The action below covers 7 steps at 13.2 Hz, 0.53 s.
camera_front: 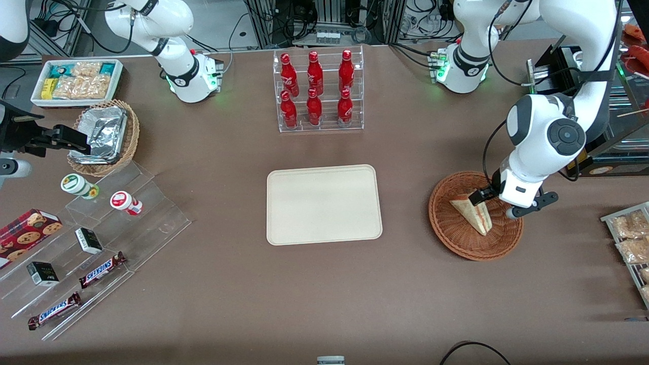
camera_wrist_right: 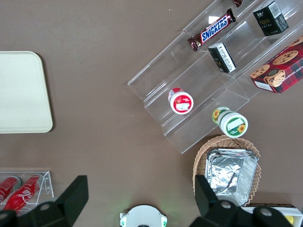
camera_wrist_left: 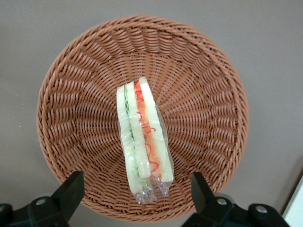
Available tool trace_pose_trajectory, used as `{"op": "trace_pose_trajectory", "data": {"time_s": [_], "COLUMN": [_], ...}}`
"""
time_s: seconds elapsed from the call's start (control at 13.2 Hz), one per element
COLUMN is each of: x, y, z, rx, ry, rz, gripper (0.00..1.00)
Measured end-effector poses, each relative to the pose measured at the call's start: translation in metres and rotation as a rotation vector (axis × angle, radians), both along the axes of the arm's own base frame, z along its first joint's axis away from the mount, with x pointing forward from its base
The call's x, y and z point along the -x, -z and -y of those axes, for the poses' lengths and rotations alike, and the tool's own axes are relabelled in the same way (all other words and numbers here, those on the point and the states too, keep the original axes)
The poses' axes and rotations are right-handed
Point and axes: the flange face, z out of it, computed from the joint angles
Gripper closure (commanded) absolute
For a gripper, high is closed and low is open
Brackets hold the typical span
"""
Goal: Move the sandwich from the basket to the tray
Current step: 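Lower the left gripper around the sandwich and close it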
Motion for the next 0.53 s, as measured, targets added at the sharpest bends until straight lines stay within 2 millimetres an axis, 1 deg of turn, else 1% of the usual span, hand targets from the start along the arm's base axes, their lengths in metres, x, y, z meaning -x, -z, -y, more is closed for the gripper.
{"op": "trace_pose_trajectory", "data": {"time_s": [0.38,0.53], "x": [-0.004,-0.005], "y": [0.033,0.046], "z": [0.0,0.004], "rx": [0.002,0.003], "ry": [-0.006,-0.003], "rz": [0.003,0.009], "gripper": [0.0,0.0]}}
